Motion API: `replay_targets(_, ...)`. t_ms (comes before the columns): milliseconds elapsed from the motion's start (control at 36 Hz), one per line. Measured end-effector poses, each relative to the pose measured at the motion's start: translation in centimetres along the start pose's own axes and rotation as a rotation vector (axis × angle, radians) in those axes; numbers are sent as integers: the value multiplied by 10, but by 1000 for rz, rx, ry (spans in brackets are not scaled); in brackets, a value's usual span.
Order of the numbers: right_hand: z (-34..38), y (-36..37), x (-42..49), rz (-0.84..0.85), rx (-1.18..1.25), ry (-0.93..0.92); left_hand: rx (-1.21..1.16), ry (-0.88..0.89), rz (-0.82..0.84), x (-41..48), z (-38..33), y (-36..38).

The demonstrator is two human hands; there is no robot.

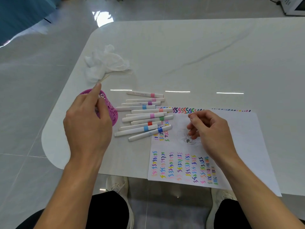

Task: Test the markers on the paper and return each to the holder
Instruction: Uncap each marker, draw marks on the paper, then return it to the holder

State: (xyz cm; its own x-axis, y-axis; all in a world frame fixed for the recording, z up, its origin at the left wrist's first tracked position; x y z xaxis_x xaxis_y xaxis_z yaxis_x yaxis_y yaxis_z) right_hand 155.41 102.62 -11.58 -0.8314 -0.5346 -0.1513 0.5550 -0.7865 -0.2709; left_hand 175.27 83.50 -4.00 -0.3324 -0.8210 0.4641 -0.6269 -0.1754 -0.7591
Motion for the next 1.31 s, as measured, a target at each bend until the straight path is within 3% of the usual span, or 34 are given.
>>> replay_targets(306,0,-1,0,3,14,7,17,11,19,0,-7,-1)
replay_targets(639,1,-6,-1,-6,-12,1,-100,303,-69,-9,-30,2)
replay_targets(806,1,-8,-2,-12,-9,9,-94,397,156,-22,-38,17)
replay_targets(1056,1,-9,-1,-14,19,18,32,296,596,-45,-47,43)
replay_targets(1306,-1,-13,-1,-7,19,22,82,273,654,-48,-48,55)
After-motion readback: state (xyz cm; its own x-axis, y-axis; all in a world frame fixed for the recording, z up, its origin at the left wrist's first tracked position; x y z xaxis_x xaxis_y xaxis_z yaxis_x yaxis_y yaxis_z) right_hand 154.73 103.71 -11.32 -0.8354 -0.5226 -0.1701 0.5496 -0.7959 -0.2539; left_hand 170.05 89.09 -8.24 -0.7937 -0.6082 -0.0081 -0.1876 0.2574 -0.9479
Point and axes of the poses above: each hand's wrist, its own x-axis towards the middle knuckle, its own y-axis out of the palm, z = x × y, the point moved 2 cm from there along x, towards the middle knuckle, and after that the axes turned 2 degrees about -z, right-handed, at the moved point
